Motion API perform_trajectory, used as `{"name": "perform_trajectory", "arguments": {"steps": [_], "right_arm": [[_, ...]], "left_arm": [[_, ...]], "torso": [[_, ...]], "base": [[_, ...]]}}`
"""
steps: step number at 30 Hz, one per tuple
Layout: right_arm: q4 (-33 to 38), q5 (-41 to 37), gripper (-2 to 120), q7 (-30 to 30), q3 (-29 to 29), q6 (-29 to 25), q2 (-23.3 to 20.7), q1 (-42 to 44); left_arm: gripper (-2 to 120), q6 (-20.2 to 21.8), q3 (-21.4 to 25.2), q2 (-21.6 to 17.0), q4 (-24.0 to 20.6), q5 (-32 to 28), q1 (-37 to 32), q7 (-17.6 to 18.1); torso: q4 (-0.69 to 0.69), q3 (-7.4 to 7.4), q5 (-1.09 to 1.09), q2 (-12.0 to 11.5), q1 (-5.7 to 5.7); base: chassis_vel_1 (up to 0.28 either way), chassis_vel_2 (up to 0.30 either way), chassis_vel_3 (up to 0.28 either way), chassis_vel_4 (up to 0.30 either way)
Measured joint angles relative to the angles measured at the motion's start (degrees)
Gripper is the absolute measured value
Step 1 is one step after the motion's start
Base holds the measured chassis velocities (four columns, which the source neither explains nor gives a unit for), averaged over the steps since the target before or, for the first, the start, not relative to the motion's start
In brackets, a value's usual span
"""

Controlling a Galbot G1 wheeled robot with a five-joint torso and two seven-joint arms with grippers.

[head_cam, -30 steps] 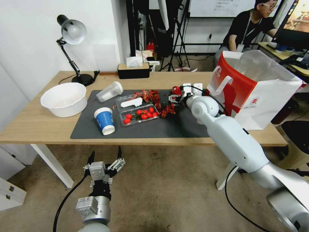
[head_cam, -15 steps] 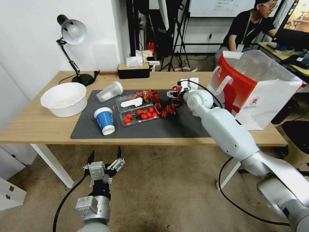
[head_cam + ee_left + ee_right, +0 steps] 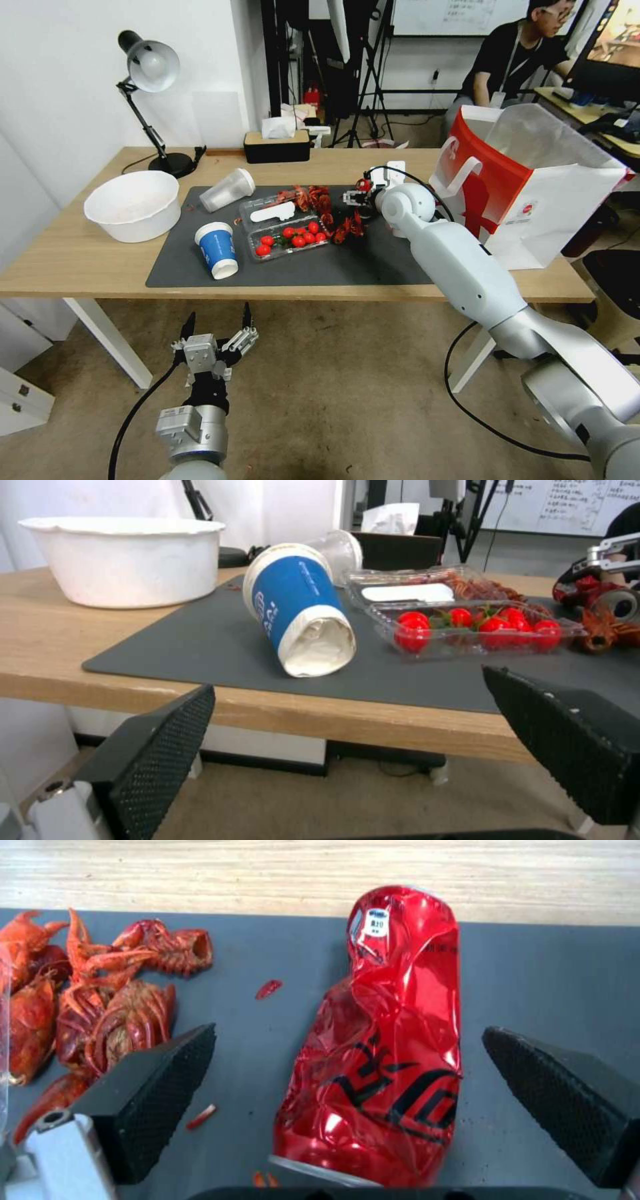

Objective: Pick up the trash from the table and place it into the takeout bag.

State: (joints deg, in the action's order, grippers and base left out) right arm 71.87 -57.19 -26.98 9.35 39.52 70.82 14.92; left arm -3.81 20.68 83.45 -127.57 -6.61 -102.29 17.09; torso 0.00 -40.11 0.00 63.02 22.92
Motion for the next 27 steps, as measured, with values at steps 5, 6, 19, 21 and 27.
{"name": "perform_trajectory", "arguments": {"steps": [5,6,19,21,27], "right_arm": [[-0.5,-0.1,100,-0.2,0.0,0.2,0.1,0.1],[-0.7,-0.1,100,-0.2,-0.1,0.2,0.2,0.2],[-1.9,-0.7,100,0.0,-0.2,0.4,0.1,0.6],[-1.9,-0.7,100,0.0,-0.3,0.4,0.1,0.7],[-1.9,-0.7,92,0.0,-0.5,0.4,0.1,1.2]], "left_arm": [[100,0.0,0.0,0.0,0.0,-0.1,0.0,0.0],[100,0.0,0.0,0.0,0.1,-0.1,0.1,0.0],[100,0.0,0.1,-0.5,0.2,-0.3,0.1,0.1],[100,0.0,0.1,-0.5,0.2,-0.4,0.2,0.1],[100,0.0,-0.1,-0.4,0.3,-0.3,0.2,0.1]], "torso": [[0.0,0.0,0.0,0.0,0.0],[0.0,0.0,0.0,0.0,0.0],[0.0,0.0,0.0,0.0,0.0],[0.0,0.0,0.0,0.0,0.0],[0.0,0.0,0.0,0.0,0.0]], "base": [[0.0,0.0,0.0,0.0],[0.0,0.0,0.0,0.0],[0.0,0.0,0.0,0.0],[0.0,0.0,0.0,0.0],[0.0,0.0,0.0,0.0]]}}
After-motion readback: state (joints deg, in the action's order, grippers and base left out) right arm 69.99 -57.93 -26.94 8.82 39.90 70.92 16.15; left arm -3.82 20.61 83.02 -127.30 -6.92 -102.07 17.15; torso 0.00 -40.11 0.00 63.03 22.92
